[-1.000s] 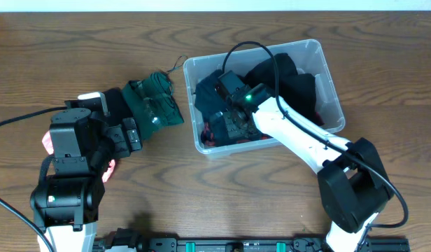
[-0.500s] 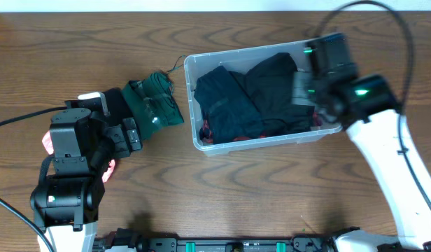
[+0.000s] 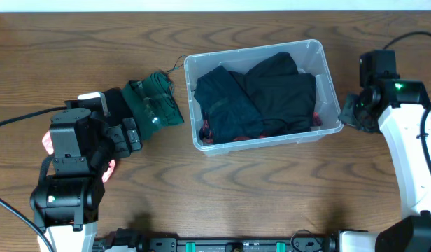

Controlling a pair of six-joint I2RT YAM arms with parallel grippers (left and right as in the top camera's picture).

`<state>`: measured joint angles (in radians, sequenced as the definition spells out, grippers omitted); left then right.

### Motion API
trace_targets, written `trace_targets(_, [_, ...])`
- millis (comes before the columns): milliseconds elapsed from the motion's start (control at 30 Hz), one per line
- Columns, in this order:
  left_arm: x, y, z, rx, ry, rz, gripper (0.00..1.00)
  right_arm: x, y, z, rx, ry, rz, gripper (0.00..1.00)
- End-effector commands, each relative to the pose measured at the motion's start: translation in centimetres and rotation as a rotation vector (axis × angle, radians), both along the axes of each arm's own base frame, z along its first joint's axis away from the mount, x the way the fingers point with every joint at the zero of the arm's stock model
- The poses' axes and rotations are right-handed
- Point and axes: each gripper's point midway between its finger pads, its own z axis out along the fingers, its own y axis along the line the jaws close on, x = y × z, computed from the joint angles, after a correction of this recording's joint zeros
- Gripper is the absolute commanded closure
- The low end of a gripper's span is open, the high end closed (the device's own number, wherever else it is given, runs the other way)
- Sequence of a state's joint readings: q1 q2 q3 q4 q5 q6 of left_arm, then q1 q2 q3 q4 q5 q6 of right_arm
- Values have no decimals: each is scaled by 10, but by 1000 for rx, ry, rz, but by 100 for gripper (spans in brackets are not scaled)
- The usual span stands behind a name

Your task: Pack container

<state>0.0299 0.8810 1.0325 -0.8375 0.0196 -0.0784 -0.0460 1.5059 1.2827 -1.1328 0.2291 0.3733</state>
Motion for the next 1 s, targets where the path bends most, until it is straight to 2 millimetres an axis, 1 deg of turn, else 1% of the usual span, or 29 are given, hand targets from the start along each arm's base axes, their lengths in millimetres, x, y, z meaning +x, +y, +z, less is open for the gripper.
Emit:
trace_targets(0, [1, -1, 8, -5, -19, 3, 2, -8, 0, -19, 12, 51, 44, 86])
trace_targets(100, [1, -1, 8, -5, -19, 3, 2, -8, 16, -33, 85, 64, 154, 86])
trace_targets(167, [1, -1, 8, -5, -19, 3, 2, -8, 27, -36, 141, 64, 223, 86])
trace_targets(200, [1, -1, 8, -5, -19, 3, 2, -8, 30, -36, 153, 64, 242, 87])
trace_targets(433, [-1, -1, 6, -5, -8, 3, 2, -10, 30, -36, 154, 71, 245, 89])
trace_targets(500, [-1, -1, 5, -5, -7, 3, 2, -10, 29, -36, 151, 72, 243, 88])
trace_targets(533, [-1, -1, 5, -5, -6, 3, 2, -10, 29, -36, 149, 72, 242, 87])
trace_targets(600, [-1, -1, 5, -5, -7, 3, 2, -10, 25, -35, 134, 73, 235, 80])
trace_targets(700, [1, -1, 7, -5, -14, 3, 2, -14, 17, -36, 110, 88, 217, 66])
trace_targets(733, [1, 0, 7, -2, -17, 6, 2, -15, 14, -36, 102, 94, 208, 59])
trace_targets(767, [1, 4, 8, 14, -16, 25, 2, -17, 10, -36, 94, 98, 199, 55])
trace_targets(800, [0, 13, 8, 38, -16, 63, 2, -18, 7, -35, 89, 101, 190, 52])
trace_targets(867, [-5, 40, 8, 48, -17, 241, 2, -19, 2, -35, 91, 100, 170, 48])
trace_targets(967, [-11, 73, 2, 17, 2, 411, 2, -21, -7, -34, 100, 93, 133, 46])
